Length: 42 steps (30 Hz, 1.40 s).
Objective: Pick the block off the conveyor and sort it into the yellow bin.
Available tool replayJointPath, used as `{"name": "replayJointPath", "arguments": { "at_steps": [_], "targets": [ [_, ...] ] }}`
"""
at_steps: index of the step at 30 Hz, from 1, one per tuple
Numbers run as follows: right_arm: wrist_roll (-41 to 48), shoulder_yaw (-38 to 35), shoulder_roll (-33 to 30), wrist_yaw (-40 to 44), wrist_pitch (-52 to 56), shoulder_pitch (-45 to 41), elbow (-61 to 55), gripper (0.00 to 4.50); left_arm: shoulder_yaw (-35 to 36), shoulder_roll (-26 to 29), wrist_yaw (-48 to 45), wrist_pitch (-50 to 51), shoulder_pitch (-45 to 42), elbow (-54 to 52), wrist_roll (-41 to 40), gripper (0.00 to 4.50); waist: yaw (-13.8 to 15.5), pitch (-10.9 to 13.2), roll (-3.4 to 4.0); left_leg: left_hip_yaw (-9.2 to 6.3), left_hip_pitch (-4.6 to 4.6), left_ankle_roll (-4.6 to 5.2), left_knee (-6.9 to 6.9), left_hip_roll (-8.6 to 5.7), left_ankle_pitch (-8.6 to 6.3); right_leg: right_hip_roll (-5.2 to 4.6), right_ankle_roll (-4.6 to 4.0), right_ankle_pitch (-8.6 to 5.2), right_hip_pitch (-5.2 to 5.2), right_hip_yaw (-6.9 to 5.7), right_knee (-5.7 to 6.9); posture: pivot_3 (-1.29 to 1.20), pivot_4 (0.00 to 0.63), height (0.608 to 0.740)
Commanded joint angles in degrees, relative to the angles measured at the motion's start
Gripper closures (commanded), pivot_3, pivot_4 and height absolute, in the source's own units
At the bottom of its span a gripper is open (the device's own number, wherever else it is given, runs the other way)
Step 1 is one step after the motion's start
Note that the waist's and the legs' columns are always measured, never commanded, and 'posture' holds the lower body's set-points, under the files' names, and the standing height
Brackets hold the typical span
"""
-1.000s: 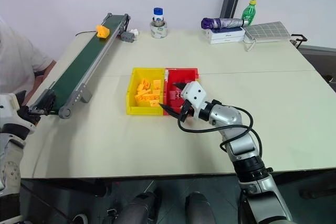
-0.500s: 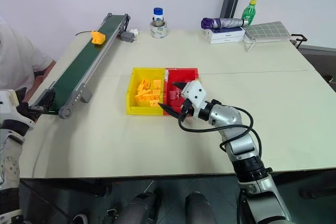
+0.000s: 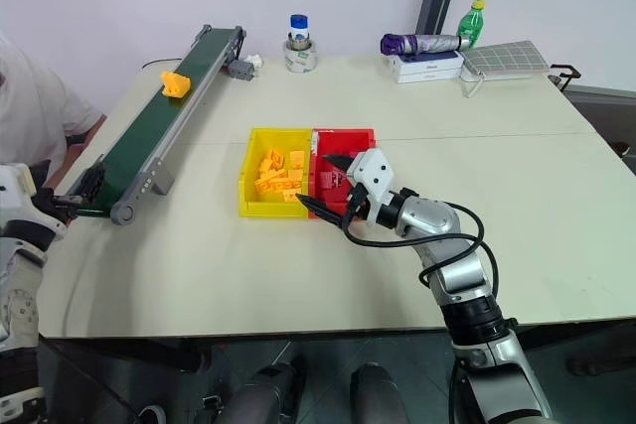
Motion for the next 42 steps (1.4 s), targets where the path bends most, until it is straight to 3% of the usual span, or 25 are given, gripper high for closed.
{"name": "replayJointPath", "arguments": {
  "at_steps": [1, 6, 11, 21, 28, 39, 42],
  "targets": [
    [-0.7, -0.2, -0.1, -0.4, -1.9, 0.1, -2.8, 0.0, -1.9, 3.3, -0.3, 2.6, -2.5, -0.6, 1.0, 0.05, 0.1, 0.0, 0.0, 0.0, 0.0, 0.0, 0.0, 0.0, 0.0, 0.0, 0.0, 0.0, 0.0, 0.0, 0.0, 0.0, 0.15, 0.74],
    [-1.7, 0.2, 0.4, -0.7, -2.6, -0.1, -2.2, 0.0, -5.3, 7.3, -1.6, 8.5, -9.5, 4.3, 1.3, 0.05, 0.0, 0.0, 0.0, -0.01, 0.0, 0.0, 0.0, 0.0, 0.0, 0.01, 0.01, 0.0, -0.01, -0.01, 0.0, 0.0, 0.15, 0.74],
    [-2.4, 0.6, 0.8, -1.0, -3.1, -0.1, -2.1, 0.0, -10.4, 10.4, -4.4, 7.3, -21.5, 17.6, 4.5, 0.05, 0.0, 0.0, 0.0, -0.01, -0.01, 0.0, 0.0, 0.0, 0.0, 0.04, 0.1, 0.05, -0.04, -0.03, 0.0, 0.0, 0.15, 0.74],
    [-2.9, 0.3, 0.6, -2.0, -2.8, 0.4, -3.0, 0.0, -16.2, 8.7, -5.7, -1.4, -42.4, 47.1, 10.8, 0.05, -0.2, 0.0, -0.02, 0.02, -0.04, 0.01, -0.01, -0.01, 0.01, 0.05, 0.41, 0.23, -0.05, -0.06, -0.02, 0.0, 0.15, 0.74],
    [-3.0, 0.2, 0.2, -2.8, -2.6, 1.6, -4.1, 0.0, -18.6, 9.2, -5.7, -5.8, -46.6, 57.8, 14.2, 0.05, -0.3, 0.0, -0.03, 0.03, -0.04, 0.01, 0.0, -0.01, 0.02, 0.06, 0.45, 0.25, -0.06, -0.06, -0.02, 0.0, 0.15, 0.74],
    [-3.0, 0.4, 0.3, -3.0, -2.9, 1.2, -3.4, 0.0, -18.6, 9.2, -7.2, -6.7, -46.7, 60.4, 14.7, 0.05, -0.3, 0.0, -0.03, 0.02, -0.04, 0.02, 0.02, -0.01, 0.02, 0.07, 0.49, 0.28, -0.04, -0.07, -0.01, 0.0, 0.15, 0.74],
    [-3.1, 0.5, 0.3, -3.0, -2.9, 1.2, -3.4, 0.0, -18.5, 8.8, -7.2, -6.3, -46.3, 60.2, 14.5, 0.92, -0.3, 0.0, -0.03, 0.02, -0.04, 0.02, 0.03, -0.01, 0.02, 0.07, 0.49, 0.28, -0.04, -0.07, -0.01, 0.0, 0.15, 0.74]
  ]
}}
